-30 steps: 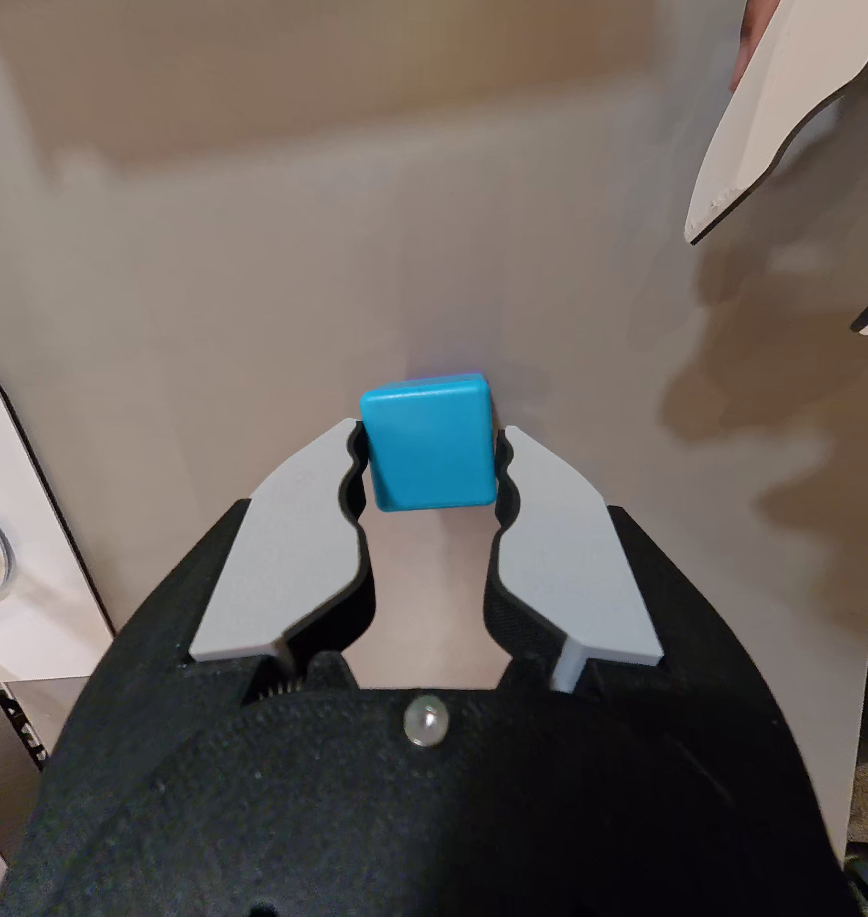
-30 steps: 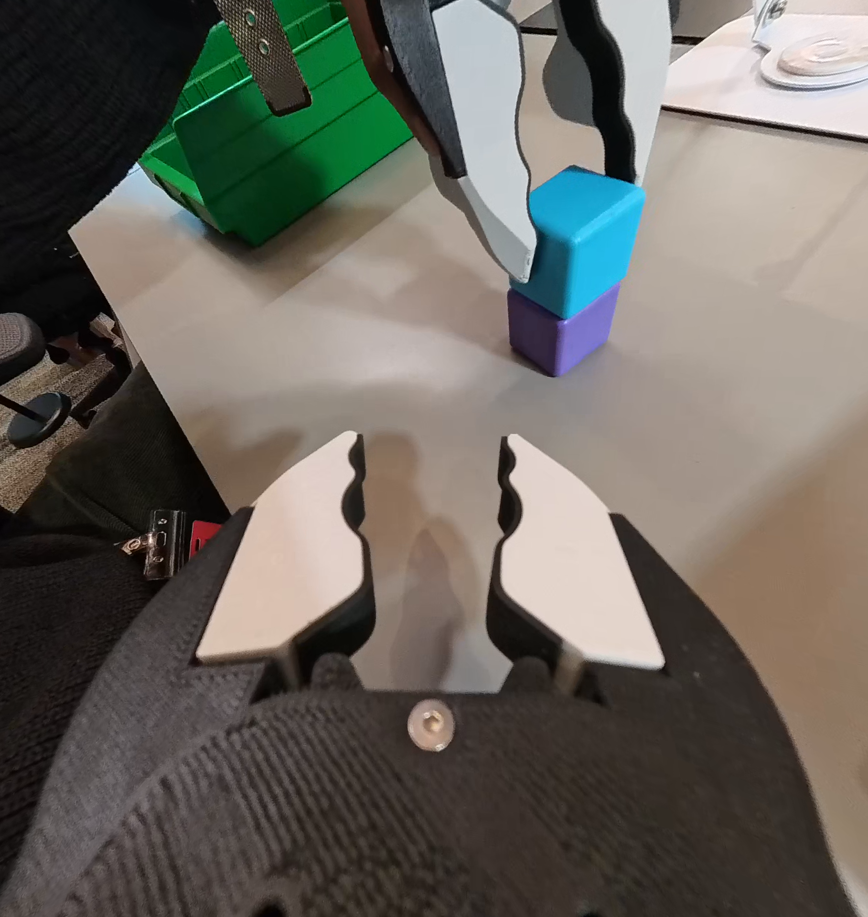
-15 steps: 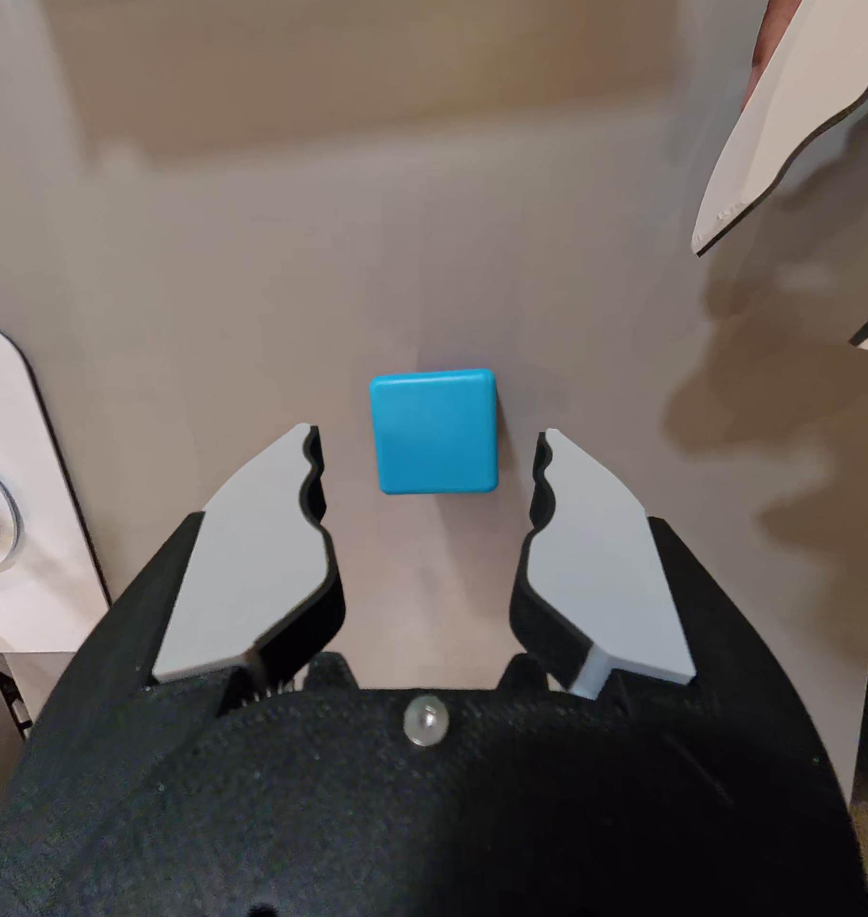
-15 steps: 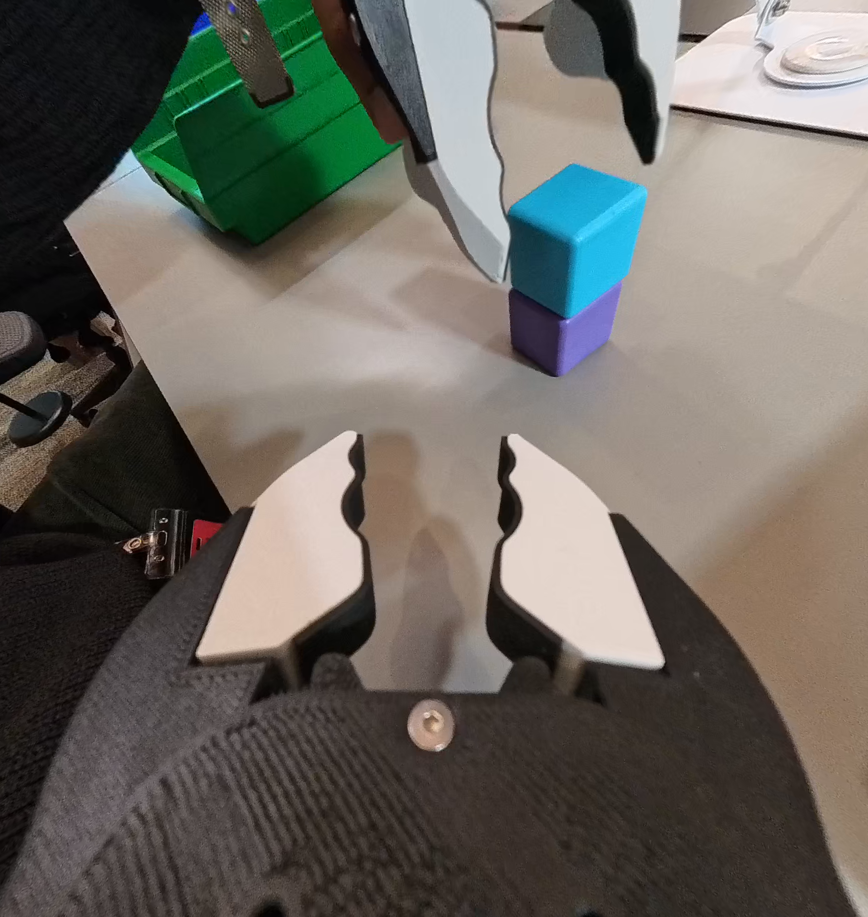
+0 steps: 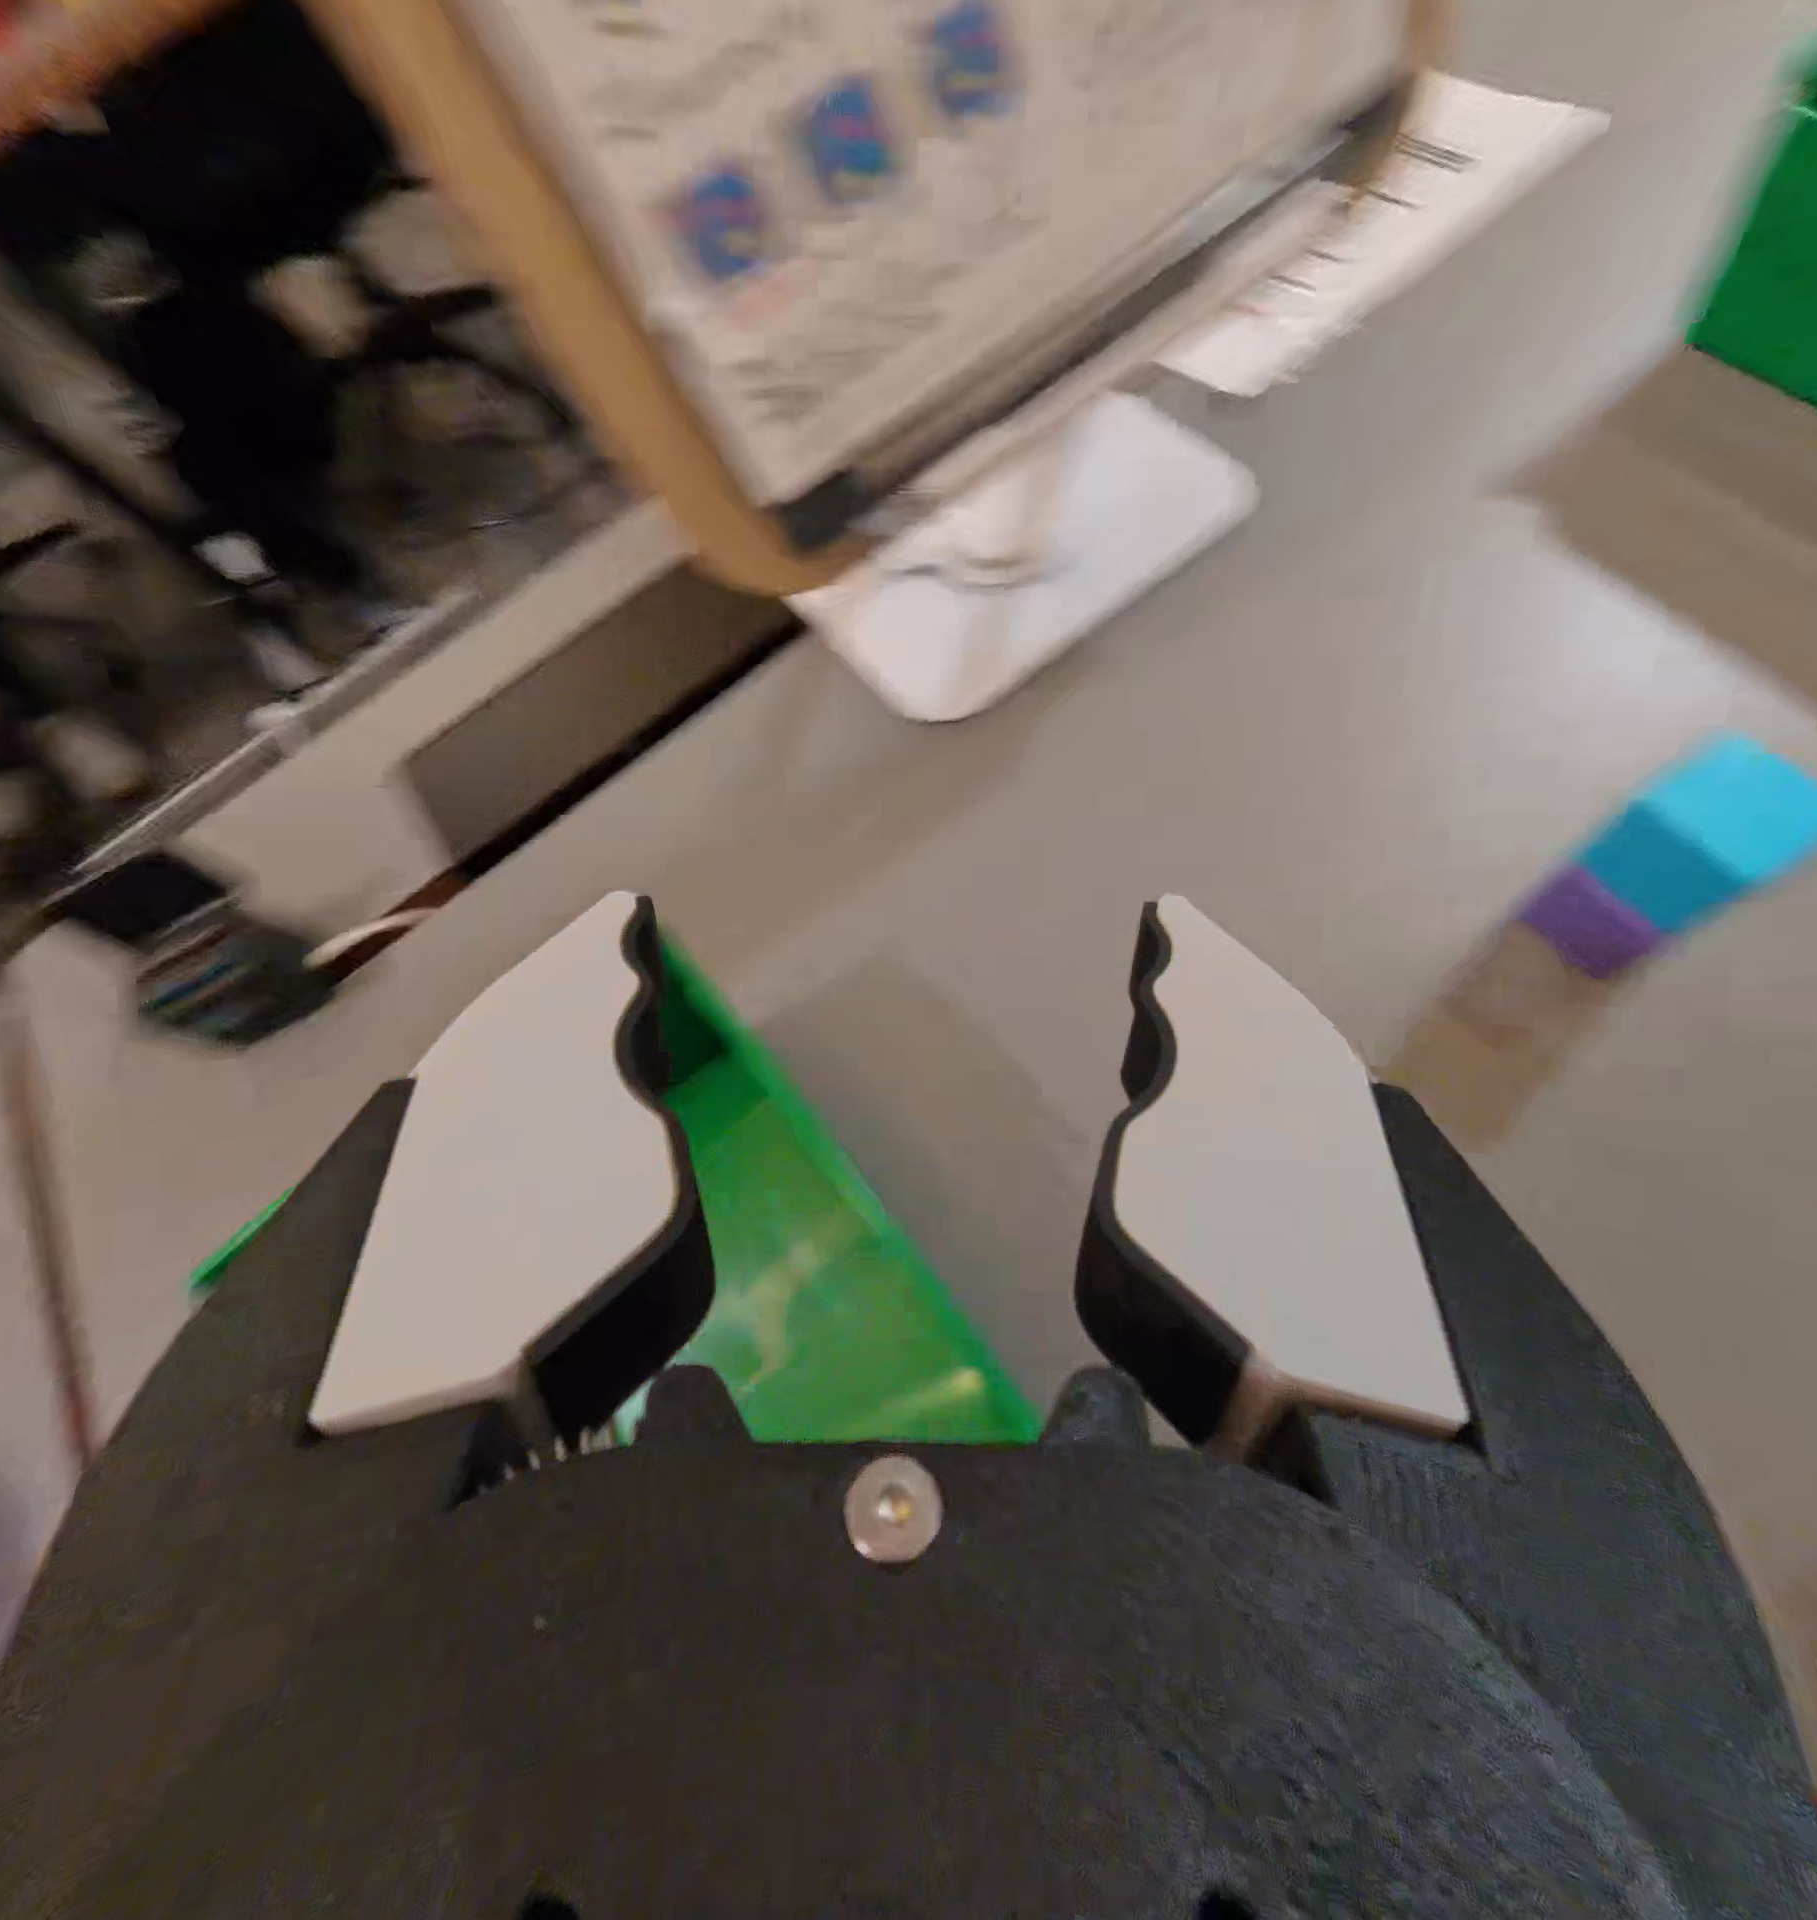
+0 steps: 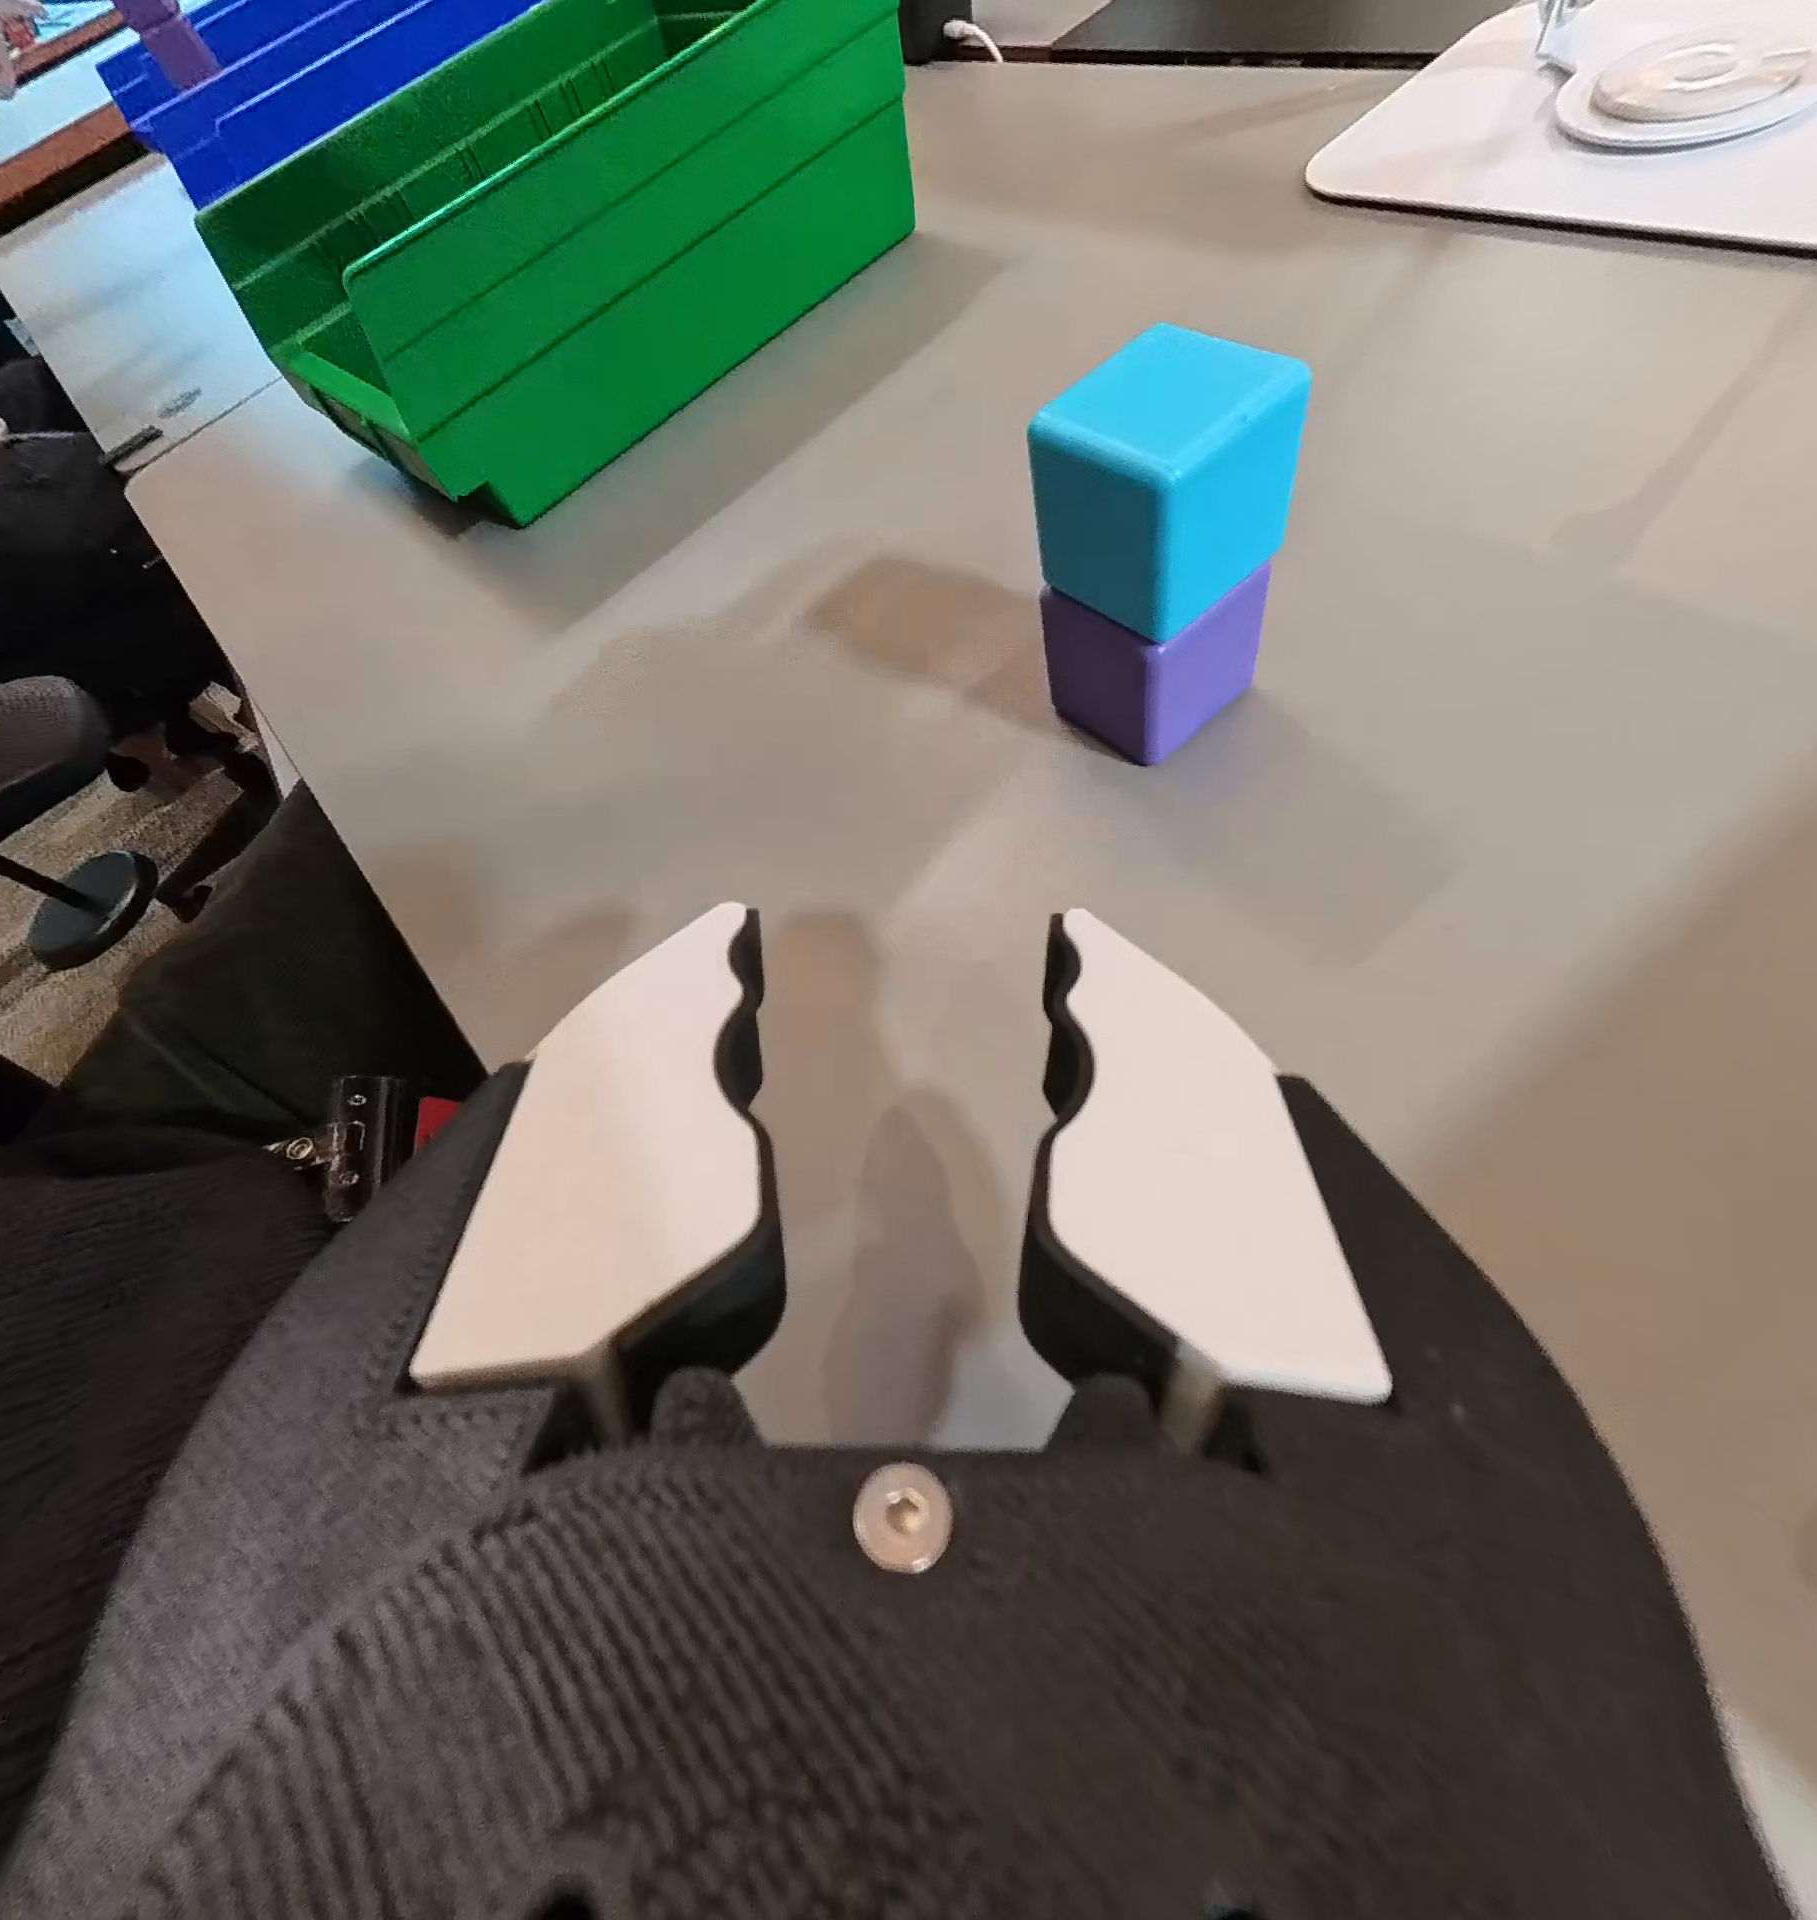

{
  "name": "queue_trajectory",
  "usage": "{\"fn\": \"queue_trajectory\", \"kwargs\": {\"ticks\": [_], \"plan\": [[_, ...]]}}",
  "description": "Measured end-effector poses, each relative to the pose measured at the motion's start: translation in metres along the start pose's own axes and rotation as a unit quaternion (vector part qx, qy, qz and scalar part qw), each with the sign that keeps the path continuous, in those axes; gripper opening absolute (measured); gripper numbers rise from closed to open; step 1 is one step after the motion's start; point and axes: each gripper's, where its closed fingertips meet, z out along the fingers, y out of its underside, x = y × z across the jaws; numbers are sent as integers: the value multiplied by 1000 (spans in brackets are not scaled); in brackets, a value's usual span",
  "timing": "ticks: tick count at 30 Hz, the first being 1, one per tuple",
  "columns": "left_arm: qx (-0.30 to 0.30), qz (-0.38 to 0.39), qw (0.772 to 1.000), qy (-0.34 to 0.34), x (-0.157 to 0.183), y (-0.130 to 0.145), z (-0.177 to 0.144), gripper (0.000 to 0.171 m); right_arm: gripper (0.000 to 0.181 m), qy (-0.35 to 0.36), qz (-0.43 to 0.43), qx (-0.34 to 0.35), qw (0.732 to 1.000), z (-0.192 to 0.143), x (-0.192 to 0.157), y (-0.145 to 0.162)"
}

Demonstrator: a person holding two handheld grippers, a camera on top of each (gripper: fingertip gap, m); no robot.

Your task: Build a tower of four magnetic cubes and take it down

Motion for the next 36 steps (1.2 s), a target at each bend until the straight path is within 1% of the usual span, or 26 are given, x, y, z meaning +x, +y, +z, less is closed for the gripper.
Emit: {"fn": "queue_trajectory", "kwargs": {"ticks": [2, 3, 4, 6, 8, 11, 12, 13, 15, 16, 19, 23, 25, 28, 34, 36], "plan": [[5, -80, 994, -77, -47, 20, -28, 81, 53, 1, 6, 2, 1000, -1, -1, 0], [-10, -124, 987, -98, -63, 37, -38, 81, 53, 0, 9, 3, 1000, -2, -1, -1], [-34, -165, 980, -103, -73, 56, -44, 83, 53, -1, 11, 5, 1000, -2, -1, -2], [-70, -236, 966, -84, -81, 93, -47, 83, 53, -3, 14, 6, 1000, -2, -2, -3], [-81, -306, 946, -68, -87, 126, -44, 82, 53, -7, 14, 8, 1000, -2, -3, -4], [-121, -338, 927, -106, -102, 177, -40, 82, 53, -14, 13, 10, 1000, -1, -6, -6], [-130, -346, 922, -113, -103, 189, -37, 82, 53, -16, 13, 10, 1000, 0, -7, -6], [-132, -360, 918, -104, -99, 197, -33, 82, 53, -20, 13, 9, 1000, 1, -7, -7], [-134, -393, 906, -86, -91, 208, -25, 83, 53, -26, 15, 9, 999, 2, -9, -7], [-138, -394, 904, -95, -90, 214, -23, 83, 53, -30, 17, 10, 999, 2, -10, -8], [-163, -368, 902, -157, -98, 231, -23, 82, 53, -39, 24, 15, 999, 1, -11, -10], [-205, -334, 893, -221, -102, 248, -21, 76, 53, -52, 36, 21, 998, -1, -12, -13], [-201, -333, 887, -247, -106, 251, -18, 75, 54, -60, 43, 25, 997, -1, -13, -15], [-195, -359, 876, -256, -108, 257, -10, 73, 54, -67, 47, 25, 996, -2, -14, -15], [-233, -360, 866, -259, -106, 270, 2, 71, 54, -71, 52, 26, 996, -3, -14, -15], [-225, -361, 866, -263, -108, 269, 1, 63, 54, -70, 53, 26, 996, -3, -13, -15]]}}
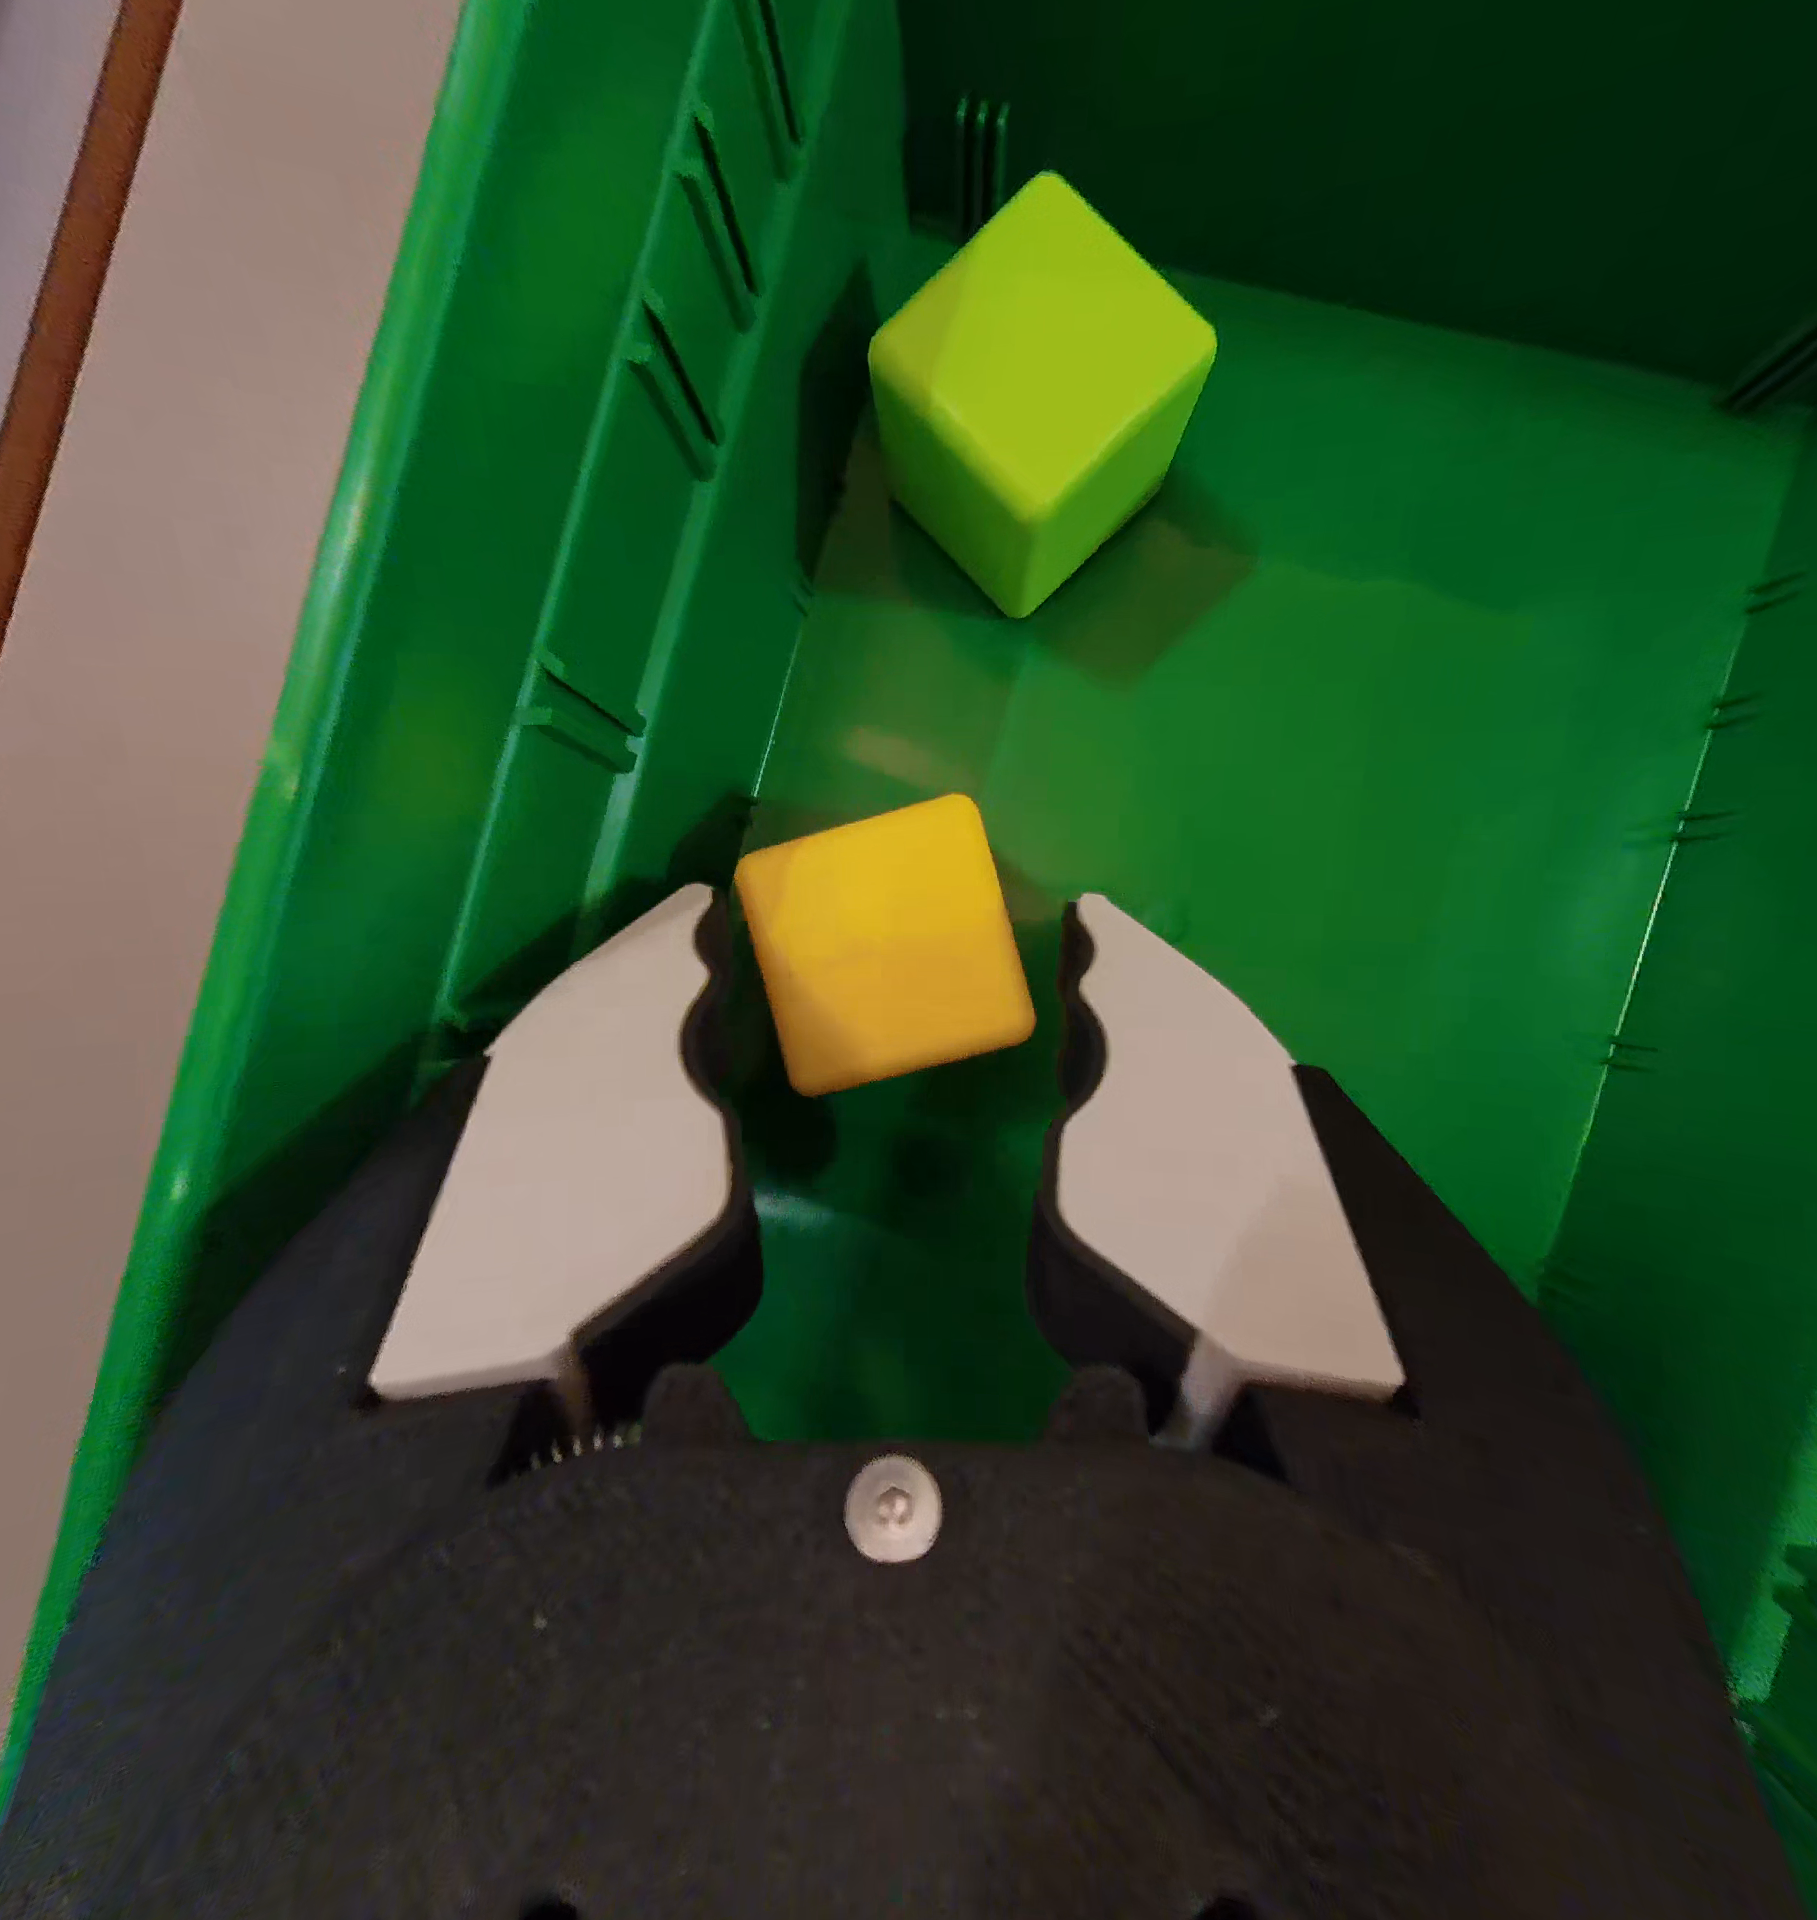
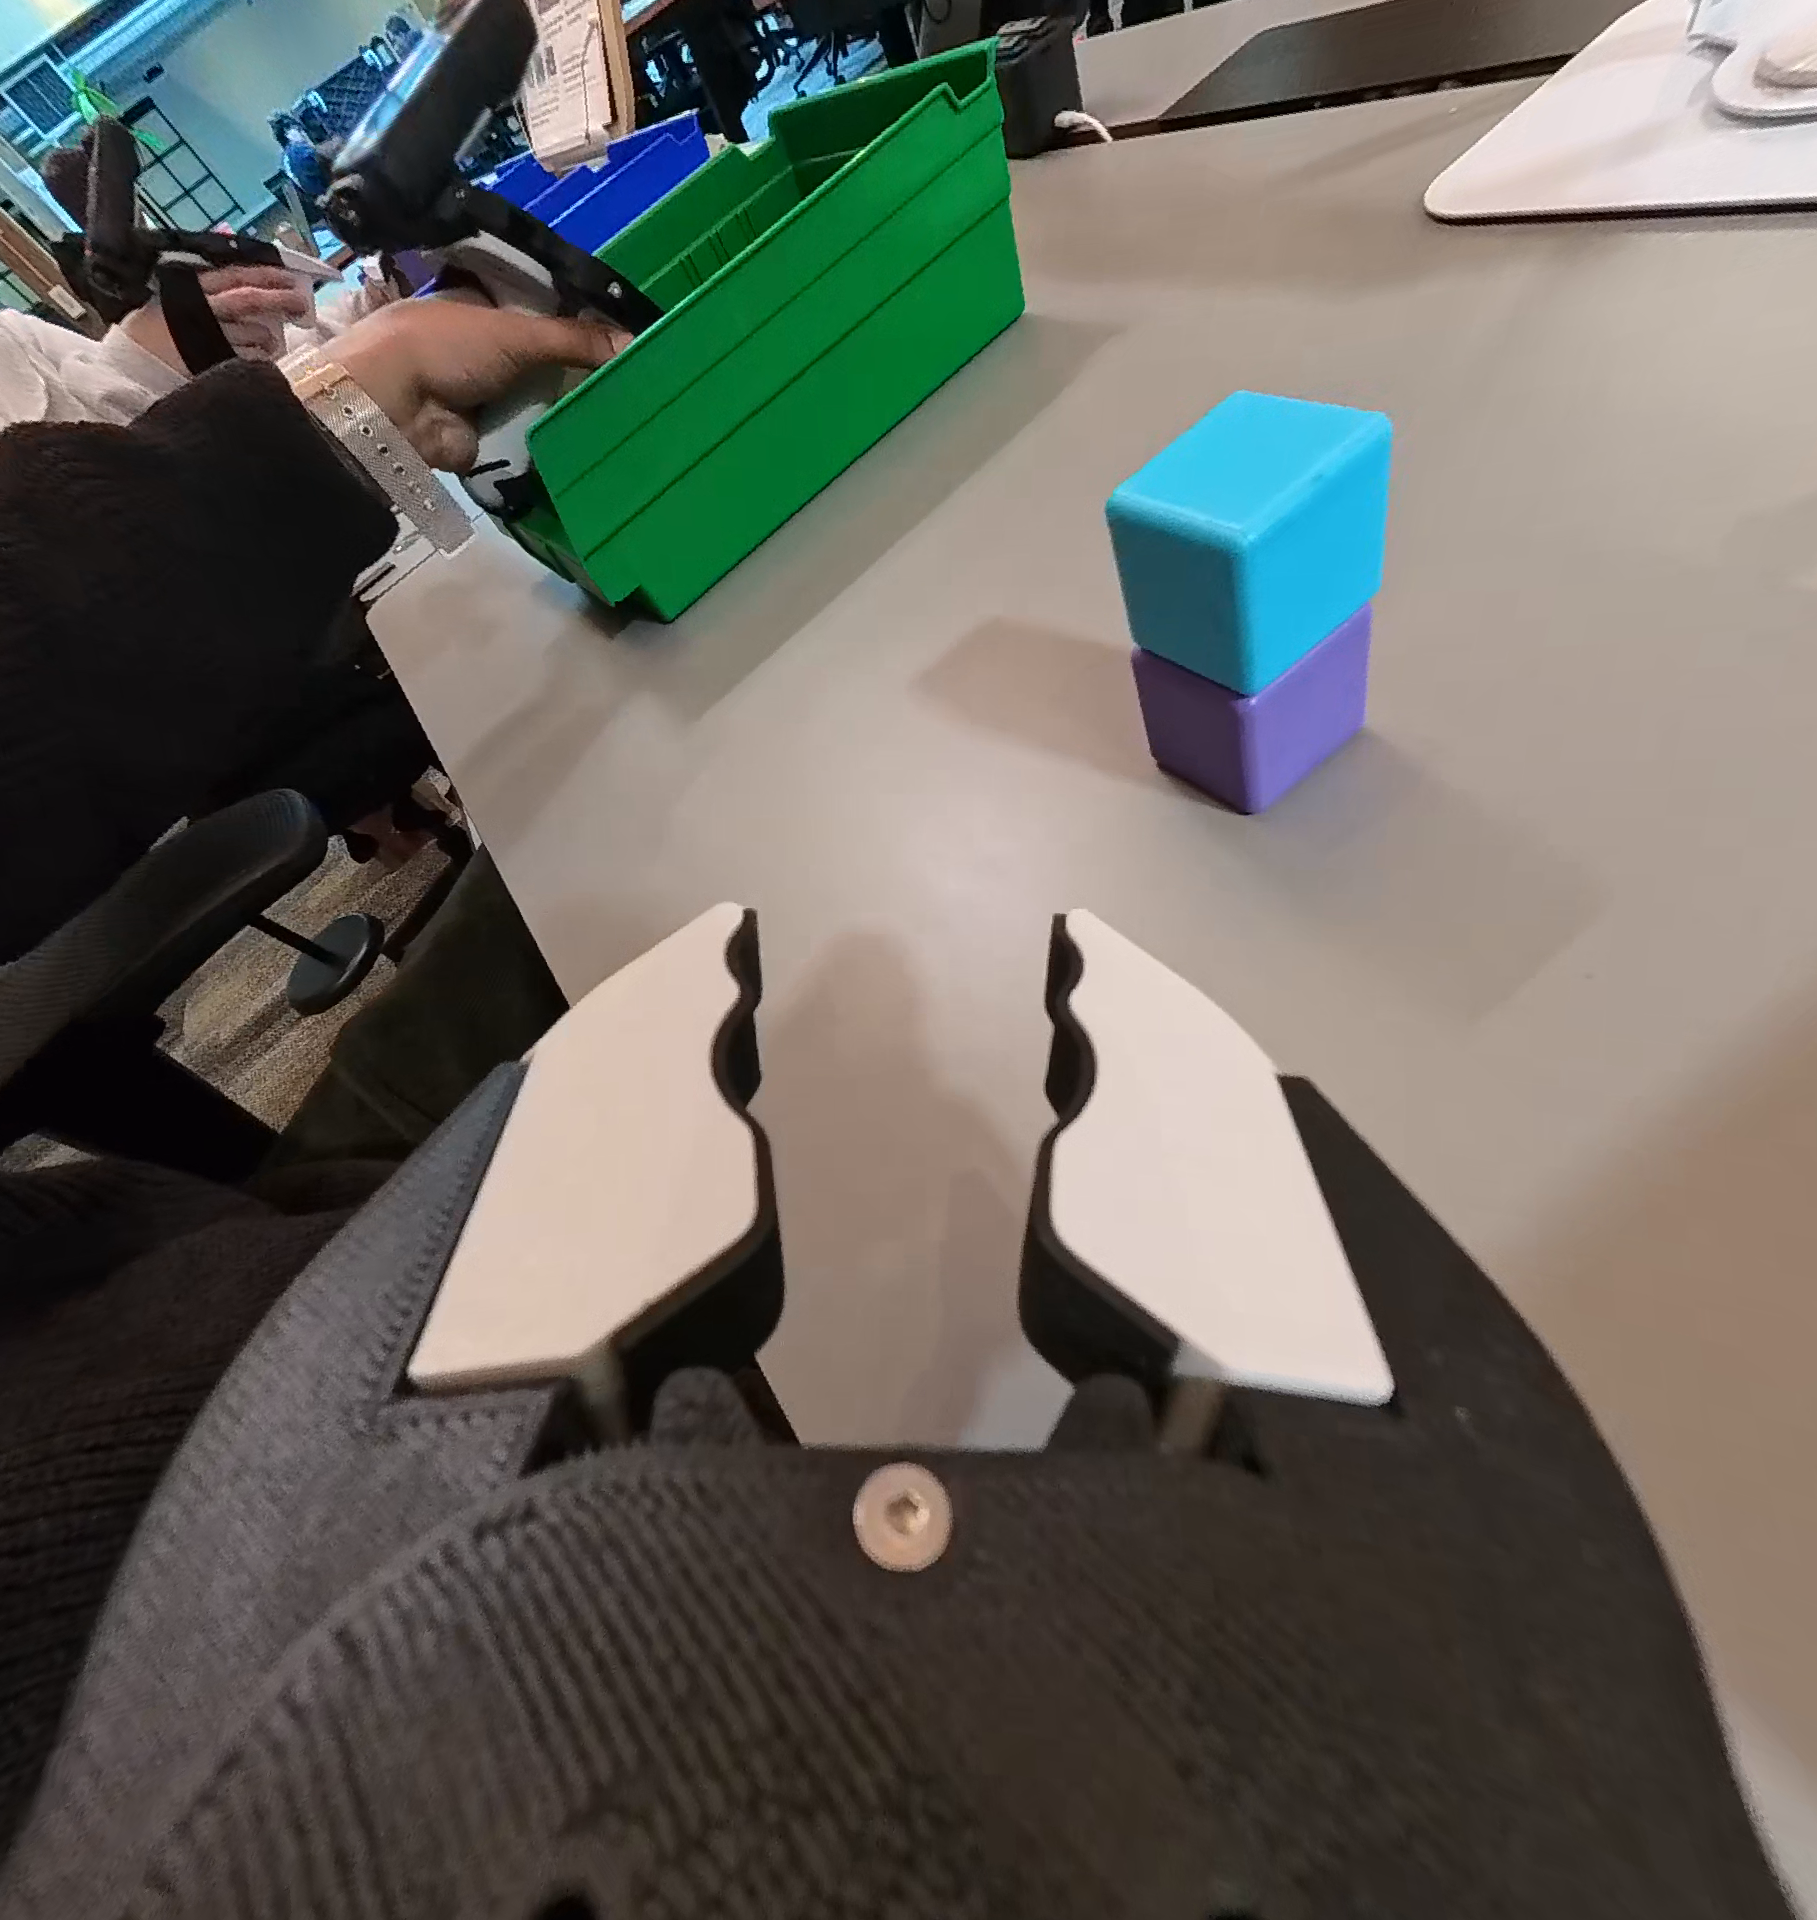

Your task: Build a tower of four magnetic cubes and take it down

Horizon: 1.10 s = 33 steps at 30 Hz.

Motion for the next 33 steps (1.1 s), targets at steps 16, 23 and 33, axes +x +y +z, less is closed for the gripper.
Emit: {"fn": "queue_trajectory", "kwargs": {"ticks": [16, 23, 33], "plan": [[68, 17, 996, 51, 16, -25, -41, 50, 53, 18, -15, -12, 1000, 4, 3, 5], [183, 132, 969, 104, 90, -83, -149, 50, 53, 29, -21, -22, 999, 4, 9, 9], [212, 431, 820, 311, 297, -56, -248, 49, 52, 43, -38, -35, 998, 4, 14, 12]]}}
